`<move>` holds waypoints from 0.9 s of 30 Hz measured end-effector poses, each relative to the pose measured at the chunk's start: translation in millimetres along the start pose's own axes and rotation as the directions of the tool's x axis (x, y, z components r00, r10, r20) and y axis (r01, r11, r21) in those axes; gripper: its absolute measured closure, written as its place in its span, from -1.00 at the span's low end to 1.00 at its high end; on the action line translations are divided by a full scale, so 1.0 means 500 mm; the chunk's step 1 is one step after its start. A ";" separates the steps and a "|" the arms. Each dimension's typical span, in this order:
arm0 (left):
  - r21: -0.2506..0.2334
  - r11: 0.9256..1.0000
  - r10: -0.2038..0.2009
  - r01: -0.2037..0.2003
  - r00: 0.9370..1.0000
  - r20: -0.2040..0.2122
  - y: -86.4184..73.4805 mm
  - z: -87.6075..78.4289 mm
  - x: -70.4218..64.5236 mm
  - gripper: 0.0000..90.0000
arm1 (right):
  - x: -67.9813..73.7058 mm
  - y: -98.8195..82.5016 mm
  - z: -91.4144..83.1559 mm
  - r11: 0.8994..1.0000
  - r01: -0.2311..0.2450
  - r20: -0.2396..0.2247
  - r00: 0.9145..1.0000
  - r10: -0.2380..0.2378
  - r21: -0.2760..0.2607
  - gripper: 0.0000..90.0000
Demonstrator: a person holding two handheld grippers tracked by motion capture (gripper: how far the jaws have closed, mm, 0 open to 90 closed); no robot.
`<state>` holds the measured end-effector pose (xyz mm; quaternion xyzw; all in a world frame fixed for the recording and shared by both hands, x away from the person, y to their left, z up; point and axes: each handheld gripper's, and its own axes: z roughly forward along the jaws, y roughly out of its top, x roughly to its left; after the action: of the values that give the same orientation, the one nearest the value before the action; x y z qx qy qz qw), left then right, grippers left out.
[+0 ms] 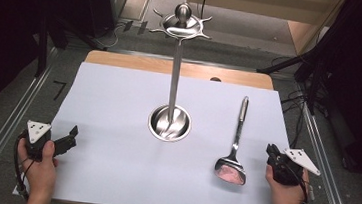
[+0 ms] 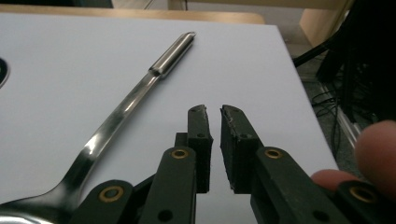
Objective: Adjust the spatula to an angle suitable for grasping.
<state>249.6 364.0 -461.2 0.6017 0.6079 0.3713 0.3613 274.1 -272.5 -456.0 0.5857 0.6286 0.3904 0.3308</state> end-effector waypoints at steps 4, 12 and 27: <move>0.001 1.000 -0.002 0.002 1.000 0.002 0.000 0.000 0.001 -0.68 | 0.007 0.016 0.020 0.998 -0.017 -0.019 1.000 0.018 0.061 1.00; -0.003 1.000 -0.005 0.005 1.000 0.002 0.000 0.000 0.001 -0.68 | 0.029 0.055 0.064 0.988 -0.027 -0.036 0.999 0.033 0.150 1.00; -0.002 1.000 -0.006 0.006 1.000 0.001 0.000 0.001 0.001 -0.68 | 0.032 0.114 0.134 0.962 -0.068 0.020 0.998 0.065 0.264 1.00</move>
<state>249.9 364.6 -461.2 0.5998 0.6091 0.3706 0.3632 358.3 -249.3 -437.4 0.6474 0.6532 0.3108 0.2399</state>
